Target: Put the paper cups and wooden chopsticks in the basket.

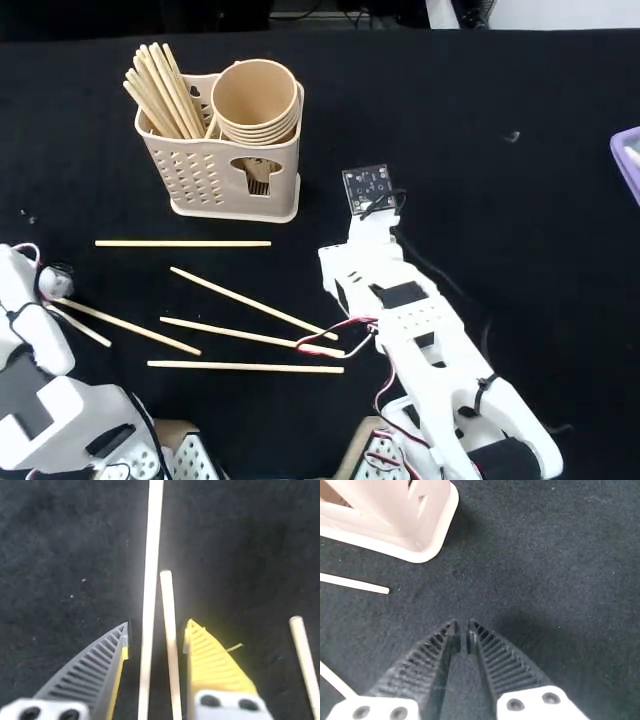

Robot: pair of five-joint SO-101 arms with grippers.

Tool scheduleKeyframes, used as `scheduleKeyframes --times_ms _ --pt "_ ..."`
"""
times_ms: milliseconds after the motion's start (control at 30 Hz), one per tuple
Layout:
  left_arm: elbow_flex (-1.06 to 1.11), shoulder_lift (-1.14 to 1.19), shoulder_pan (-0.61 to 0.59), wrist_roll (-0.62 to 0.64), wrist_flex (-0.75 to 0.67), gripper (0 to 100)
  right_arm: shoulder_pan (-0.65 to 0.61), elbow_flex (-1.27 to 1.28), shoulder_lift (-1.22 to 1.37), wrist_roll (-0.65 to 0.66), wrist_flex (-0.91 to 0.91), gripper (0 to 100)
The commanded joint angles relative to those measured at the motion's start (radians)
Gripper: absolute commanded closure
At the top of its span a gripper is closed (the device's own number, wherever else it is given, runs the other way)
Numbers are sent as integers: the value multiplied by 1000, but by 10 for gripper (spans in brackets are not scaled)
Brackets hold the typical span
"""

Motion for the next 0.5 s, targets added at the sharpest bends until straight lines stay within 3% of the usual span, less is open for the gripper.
scheduleKeyframes --times_ms 0,167,300,467 --pt "44 -8 44 -9 -12 831 18 -5 -44 8 -25 953" --pt "59 -8 53 -8 -64 847 18 -1 -45 8 -21 953" --pt "62 -8 51 52 -32 982 18 1 -48 8 -18 953" --pt "58 -18 59 104 -11 969 18 1 -48 8 -18 953"
